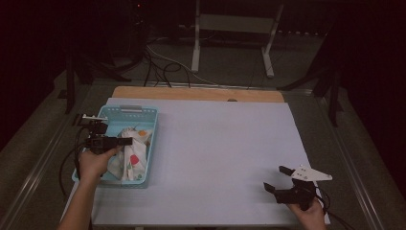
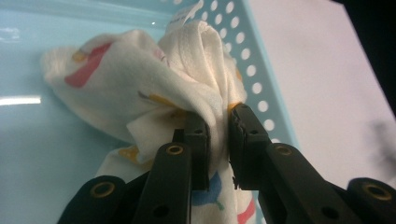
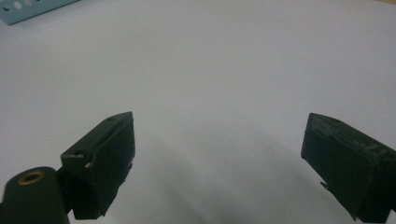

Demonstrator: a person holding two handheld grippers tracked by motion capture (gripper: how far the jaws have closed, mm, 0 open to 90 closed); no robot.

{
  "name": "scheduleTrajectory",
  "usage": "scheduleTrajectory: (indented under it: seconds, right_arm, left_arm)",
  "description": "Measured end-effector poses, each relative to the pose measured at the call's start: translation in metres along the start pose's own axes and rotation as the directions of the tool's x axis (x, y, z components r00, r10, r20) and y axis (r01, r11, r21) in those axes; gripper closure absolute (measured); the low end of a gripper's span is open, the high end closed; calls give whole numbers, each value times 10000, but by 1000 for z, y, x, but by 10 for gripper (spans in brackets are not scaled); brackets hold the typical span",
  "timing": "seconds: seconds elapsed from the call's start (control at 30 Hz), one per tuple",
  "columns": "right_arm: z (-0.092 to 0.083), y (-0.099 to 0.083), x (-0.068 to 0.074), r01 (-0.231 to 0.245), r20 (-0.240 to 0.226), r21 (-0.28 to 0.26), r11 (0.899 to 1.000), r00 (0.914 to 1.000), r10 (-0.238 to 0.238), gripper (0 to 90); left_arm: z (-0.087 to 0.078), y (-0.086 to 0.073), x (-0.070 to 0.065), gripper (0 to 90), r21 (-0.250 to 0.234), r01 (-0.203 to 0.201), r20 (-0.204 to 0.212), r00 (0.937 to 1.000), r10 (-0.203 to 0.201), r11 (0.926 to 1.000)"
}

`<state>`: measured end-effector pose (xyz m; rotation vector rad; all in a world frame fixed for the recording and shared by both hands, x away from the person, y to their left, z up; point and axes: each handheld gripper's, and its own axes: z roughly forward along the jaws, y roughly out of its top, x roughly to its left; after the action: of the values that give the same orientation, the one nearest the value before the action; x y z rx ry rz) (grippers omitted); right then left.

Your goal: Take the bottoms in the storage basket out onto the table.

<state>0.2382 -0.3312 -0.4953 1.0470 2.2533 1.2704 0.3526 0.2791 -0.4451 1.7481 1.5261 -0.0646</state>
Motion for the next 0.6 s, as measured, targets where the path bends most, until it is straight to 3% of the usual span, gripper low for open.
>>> scheduleTrajectory:
  seconds: [0.07,0.17,0.6]
  right_arm:
    - [0,0,0,-19,3,-5,10000,10000,19,99]
    - [0,0,0,-63,-41,-59,10000,10000,63,99]
    - [0,0,0,-119,-35,-81,9999,9999,119,99]
  left_arm:
    - [-1,0,0,795,-60,22,77,10000,-21,10000]
    - [-7,0,-2,795,-405,182,509,9986,-161,9990]
    - [-23,5,-7,795,-1030,286,1171,9930,-164,9943]
